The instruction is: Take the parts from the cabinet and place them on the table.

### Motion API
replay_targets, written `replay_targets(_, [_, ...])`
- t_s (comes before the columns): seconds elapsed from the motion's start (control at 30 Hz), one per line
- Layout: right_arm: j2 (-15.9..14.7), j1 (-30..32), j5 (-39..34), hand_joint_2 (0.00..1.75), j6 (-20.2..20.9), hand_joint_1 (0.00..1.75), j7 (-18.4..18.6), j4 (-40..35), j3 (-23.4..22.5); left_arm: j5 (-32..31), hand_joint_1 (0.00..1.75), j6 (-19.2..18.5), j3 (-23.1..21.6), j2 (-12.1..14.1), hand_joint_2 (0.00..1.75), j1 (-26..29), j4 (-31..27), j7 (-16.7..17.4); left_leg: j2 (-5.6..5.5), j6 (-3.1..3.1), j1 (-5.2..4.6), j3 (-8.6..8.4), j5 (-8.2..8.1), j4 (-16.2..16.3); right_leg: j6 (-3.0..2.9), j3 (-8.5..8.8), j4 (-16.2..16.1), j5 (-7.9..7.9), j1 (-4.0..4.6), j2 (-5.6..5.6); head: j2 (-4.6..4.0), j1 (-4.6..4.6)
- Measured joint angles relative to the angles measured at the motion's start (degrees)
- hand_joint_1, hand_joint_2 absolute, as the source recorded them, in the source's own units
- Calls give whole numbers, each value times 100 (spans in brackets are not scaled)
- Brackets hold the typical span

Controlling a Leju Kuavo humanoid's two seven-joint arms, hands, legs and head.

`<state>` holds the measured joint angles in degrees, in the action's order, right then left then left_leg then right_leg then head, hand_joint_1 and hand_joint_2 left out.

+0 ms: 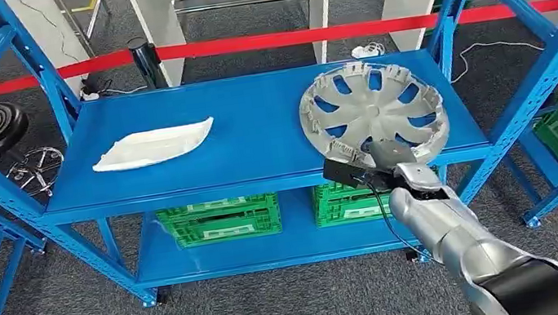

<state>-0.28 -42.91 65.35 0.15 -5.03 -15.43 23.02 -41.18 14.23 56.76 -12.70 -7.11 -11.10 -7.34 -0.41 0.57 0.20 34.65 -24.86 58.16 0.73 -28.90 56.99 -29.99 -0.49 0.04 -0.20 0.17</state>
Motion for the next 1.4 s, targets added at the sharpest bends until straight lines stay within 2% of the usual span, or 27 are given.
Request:
replay_targets(0.37, [0, 2, -7, 175, 70, 175, -94, 2, 4, 15, 0, 2, 0, -15, 0, -3, 0, -2, 1, 0, 1, 0, 0, 0, -1, -2, 0, 0, 1, 1, -2, 0])
replay_targets(0.57, [-2, 24, -9, 175, -124, 175, -166, 0, 4, 15, 0, 46, 18, -22, 0, -2, 0, -22, 3, 0, 0, 0, 0, 0, 0, -1, 0, 0, 1, 3, 0, 0])
replay_targets(0.7, [0, 101, 85, 175, -515, 175, -216, 0, 4, -37, 0, 220, 26, -22, 0, 1, 0, -196, 2, 0, 0, 2, 0, 0, 0, 2, 0, 0, 1, 3, 0, 0])
replay_targets(0.83, [24, 147, 350, 175, -1485, 175, -223, -7, 4, -162, 0, 709, 26, -24, 0, 6, 0, -433, 2, 1, 0, 4, 0, 0, 0, 0, 1, 0, 1, 2, -2, 0])
replay_targets(0.9, [39, 146, 422, 175, -1659, 175, -190, -39, 4, -173, 0, 787, 26, -24, 0, 6, -2, -477, 2, 1, 0, 3, 0, 0, -1, 0, 1, 0, 1, 2, 0, 0])
replay_targets(0.93, [39, 146, 426, 175, -1681, 175, -190, -46, 4, -177, 0, 796, 26, -24, 175, 5, -2, -485, 1, 1, 0, 4, 0, -1, -1, 0, 1, 0, 1, 2, -2, 0])
replay_targets(1.0, [57, 169, 504, 175, -1957, 175, -190, -70, 4, -223, 0, 975, 26, -28, 175, 11, -2, -611, 1, 1, 0, 5, 0, -1, -1, -1, 1, -1, 2, 1, 0, 0])
replay_targets(1.03, [70, 194, 577, 175, -2202, 162, -177, -103, 4, -225, 0, 1102, 26, -35, 175, 11, -2, -704, 0, 1, 0, 7, 0, -1, -1, -2, 1, -1, 2, 1, -2, 0])
replay_targets(1.13, [129, 256, 876, 175, -3122, 155, -40, -268, 4, -258, 0, 1394, 26, -37, 175, 12, -2, -970, 2, 1, 0, 7, 0, -1, -1, -4, 1, -1, 1, 3, 0, 0])
replay_targets(1.2, [160, 300, 1047, 175, -3493, 110, 55, -420, 7, -313, 0, 1465, 26, -39, 175, 12, -4, -1016, 2, 1, 0, 8, -1, -1, -1, -5, 1, -1, 2, 3, -2, 0])
replay_targets(1.27, [201, 346, 1181, 175, -3668, 110, 79, -580, 4, -356, 0, 1506, 24, -42, 175, 12, -7, -1012, 2, 1, 0, 8, -1, -1, -2, -5, 1, -1, 2, 2, 0, 0])
replay_targets(1.4, [249, 398, 1392, 175, -3746, 112, 52, -857, 4, -417, 0, 1550, 20, -39, 175, 11, -9, -944, 2, 1, 0, 8, -1, -2, -2, -6, 1, -2, 1, 3, 0, 0])
